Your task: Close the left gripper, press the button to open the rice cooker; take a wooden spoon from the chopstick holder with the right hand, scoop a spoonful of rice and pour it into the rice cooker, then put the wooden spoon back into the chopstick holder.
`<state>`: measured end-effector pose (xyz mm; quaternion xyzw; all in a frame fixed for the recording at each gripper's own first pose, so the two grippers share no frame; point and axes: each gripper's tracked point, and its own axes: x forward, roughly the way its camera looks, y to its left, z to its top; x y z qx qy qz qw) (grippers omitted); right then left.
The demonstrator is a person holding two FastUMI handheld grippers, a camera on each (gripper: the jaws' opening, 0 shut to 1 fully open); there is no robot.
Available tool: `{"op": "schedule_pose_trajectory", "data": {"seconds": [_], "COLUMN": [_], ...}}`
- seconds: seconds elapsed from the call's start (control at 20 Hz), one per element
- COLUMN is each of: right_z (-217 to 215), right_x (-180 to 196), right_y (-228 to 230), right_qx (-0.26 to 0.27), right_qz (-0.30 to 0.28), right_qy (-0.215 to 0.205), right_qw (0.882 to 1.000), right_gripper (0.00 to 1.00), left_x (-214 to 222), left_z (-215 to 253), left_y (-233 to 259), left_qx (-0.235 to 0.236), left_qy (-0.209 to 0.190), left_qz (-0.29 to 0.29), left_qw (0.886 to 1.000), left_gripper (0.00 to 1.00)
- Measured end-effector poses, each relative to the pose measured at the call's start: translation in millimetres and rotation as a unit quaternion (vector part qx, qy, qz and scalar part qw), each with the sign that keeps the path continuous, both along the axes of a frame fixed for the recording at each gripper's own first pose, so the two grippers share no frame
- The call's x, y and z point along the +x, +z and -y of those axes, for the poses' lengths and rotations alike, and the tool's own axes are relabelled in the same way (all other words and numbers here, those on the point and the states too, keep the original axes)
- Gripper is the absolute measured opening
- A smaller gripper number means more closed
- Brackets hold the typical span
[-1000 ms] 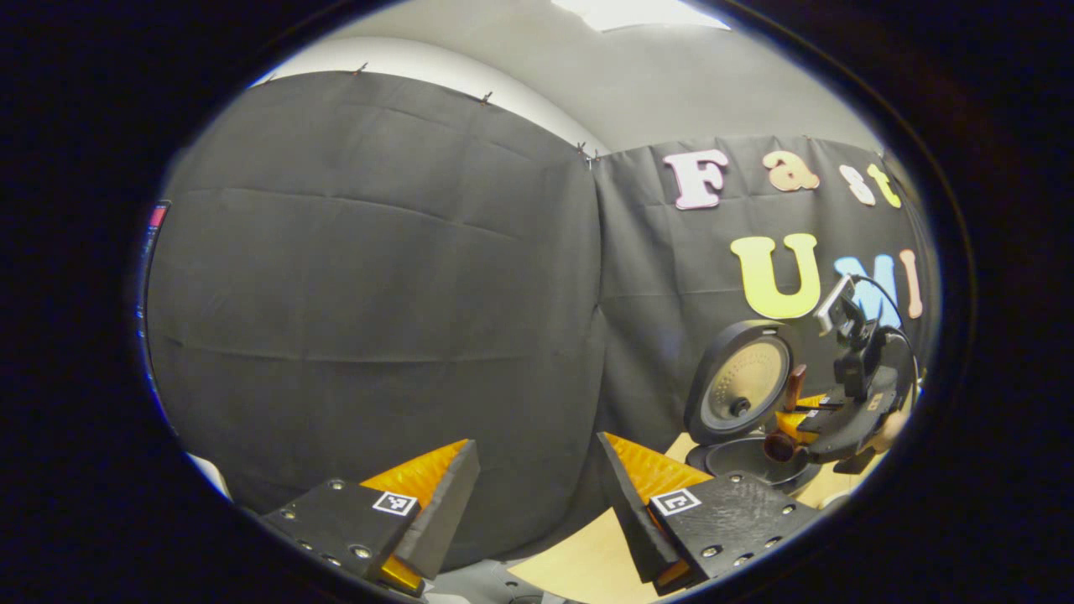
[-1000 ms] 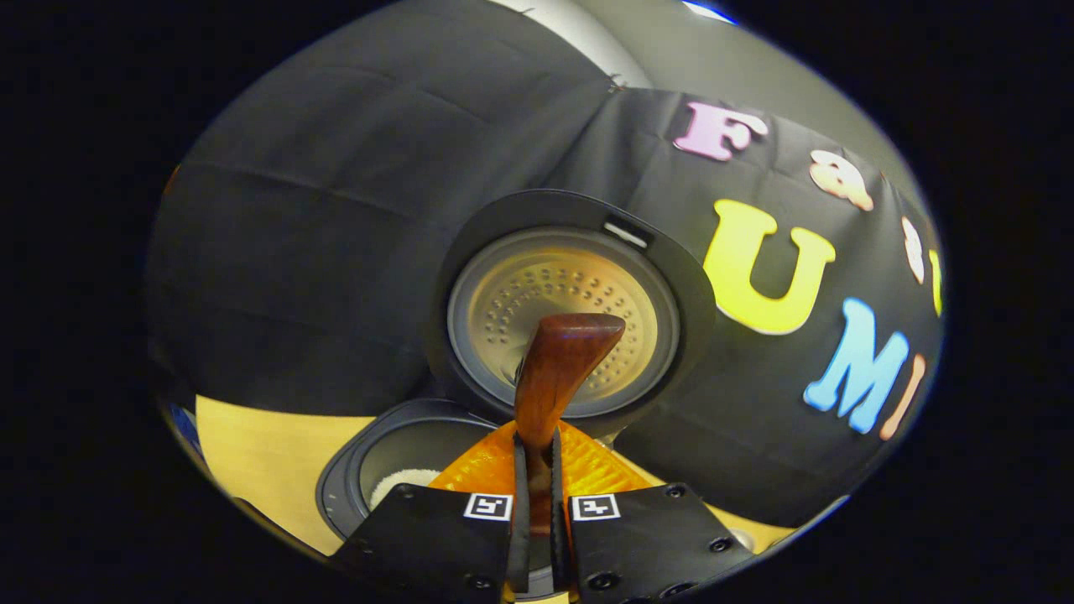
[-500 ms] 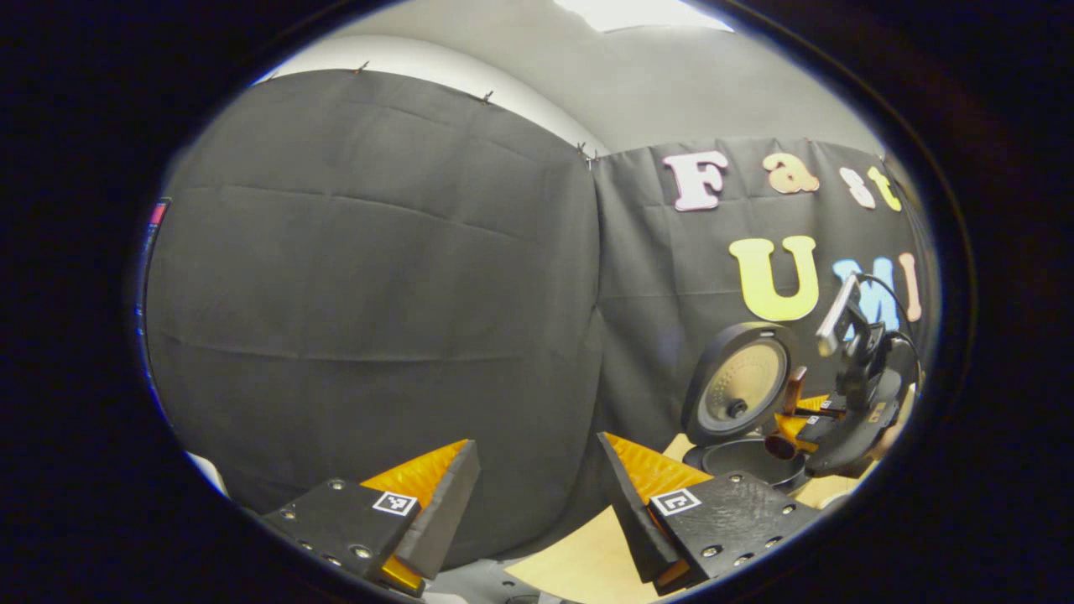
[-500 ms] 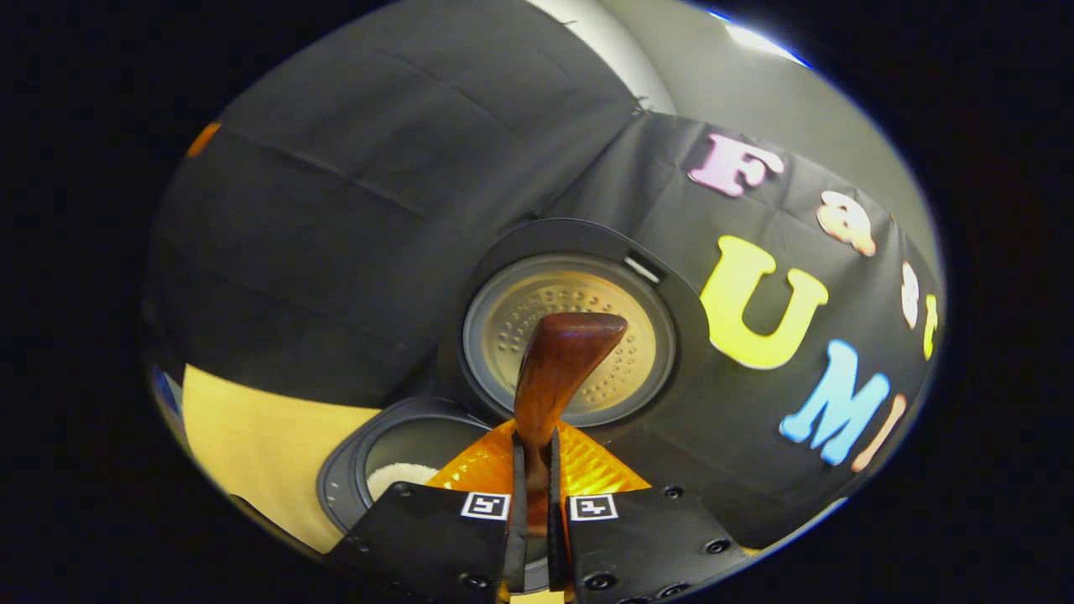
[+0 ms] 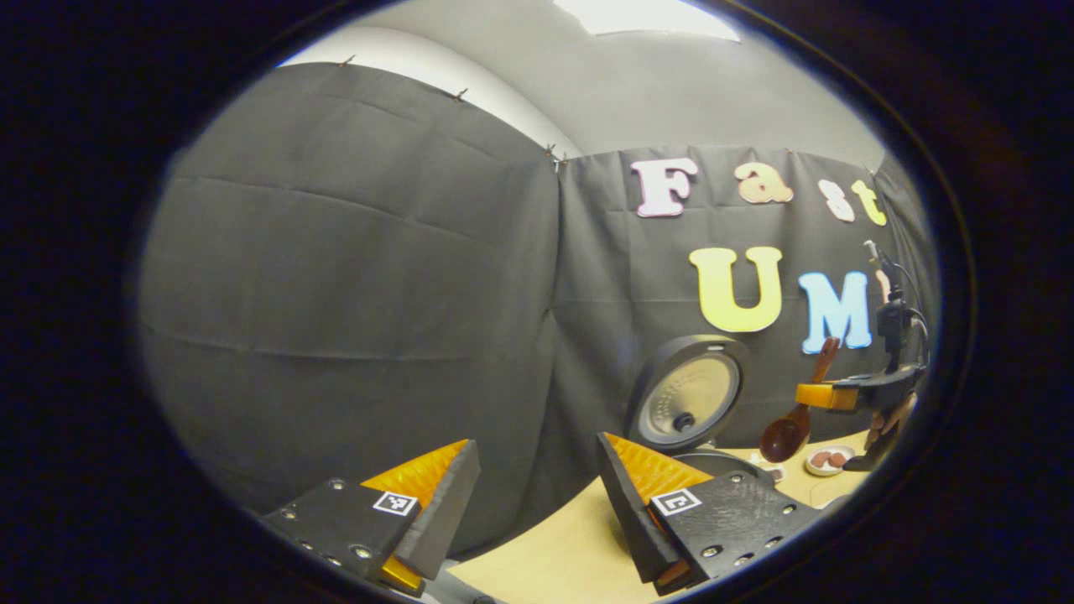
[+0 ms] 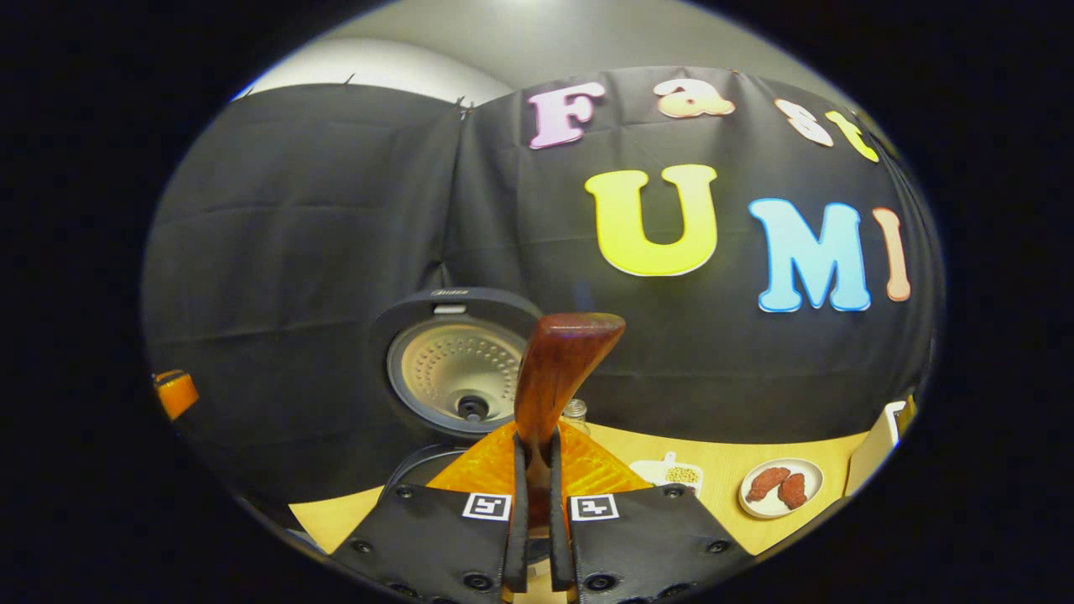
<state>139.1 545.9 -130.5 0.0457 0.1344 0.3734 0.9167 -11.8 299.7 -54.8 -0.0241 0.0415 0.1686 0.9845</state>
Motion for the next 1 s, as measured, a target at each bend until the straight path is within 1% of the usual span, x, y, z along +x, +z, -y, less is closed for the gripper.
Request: {"op": "schedule_pose_trajectory", "data": {"seconds": [0.05, 0.1, 0.15, 0.2, 0.25, 0.3, 0.35, 0.5, 0.55, 0.6, 0.65, 0.7, 1.0], "right_z": [11, 34, 56, 78, 97, 114, 134, 194, 214, 233, 252, 269, 361], "right_x": [2, 7, 11, 17, 20, 23, 27, 36, 39, 42, 44, 45, 46], "right_y": [3, 11, 16, 16, 16, 16, 15, 11, 8, 4, 0, -4, -29], "right_qx": [0.004, 0.005, 0.002, 0.000, -0.002, -0.004, -0.007, -0.017, -0.018, -0.020, -0.021, -0.022, -0.025], "right_qz": [0.001, 0.006, 0.012, 0.015, 0.015, 0.015, 0.014, 0.005, 0.001, -0.005, -0.010, -0.014, -0.043], "right_qy": [-0.013, -0.027, -0.043, -0.055, -0.067, -0.079, -0.093, -0.137, -0.152, -0.167, -0.181, -0.195, -0.263], "right_qw": [1.000, 1.000, 0.999, 0.998, 0.998, 0.997, 0.996, 0.990, 0.988, 0.986, 0.983, 0.980, 0.963], "right_gripper": [0.12, 0.15, 0.12, 0.12, 0.12, 0.08, 0.12, 0.12, 0.08, 0.12, 0.08, 0.12, 0.12], "left_x": [22, 36, 46, 53, 54, 56, 58, 66, 69, 71, 73, 76, 88], "left_z": [22, 40, 56, 69, 78, 90, 101, 135, 145, 155, 166, 176, 232], "left_y": [7, 11, 14, 18, 20, 24, 26, 34, 37, 37, 39, 40, 53], "left_qx": [-0.001, -0.002, -0.004, -0.005, -0.007, -0.009, -0.011, -0.012, -0.013, -0.013, -0.014, -0.014, -0.005], "left_qy": [-0.009, -0.016, -0.024, -0.032, -0.040, -0.048, -0.057, -0.081, -0.088, -0.095, -0.102, -0.108, -0.140], "left_qz": [0.004, 0.006, 0.009, 0.013, 0.018, 0.022, 0.026, 0.034, 0.036, 0.037, 0.037, 0.038, 0.043], "left_qw": [1.000, 1.000, 1.000, 0.999, 0.999, 0.999, 0.998, 0.996, 0.995, 0.995, 0.994, 0.993, 0.989], "left_gripper": [0.84, 0.84, 0.84, 0.84, 0.84, 0.84, 0.84, 0.84, 0.83, 0.83, 0.83, 0.83, 0.83]}}
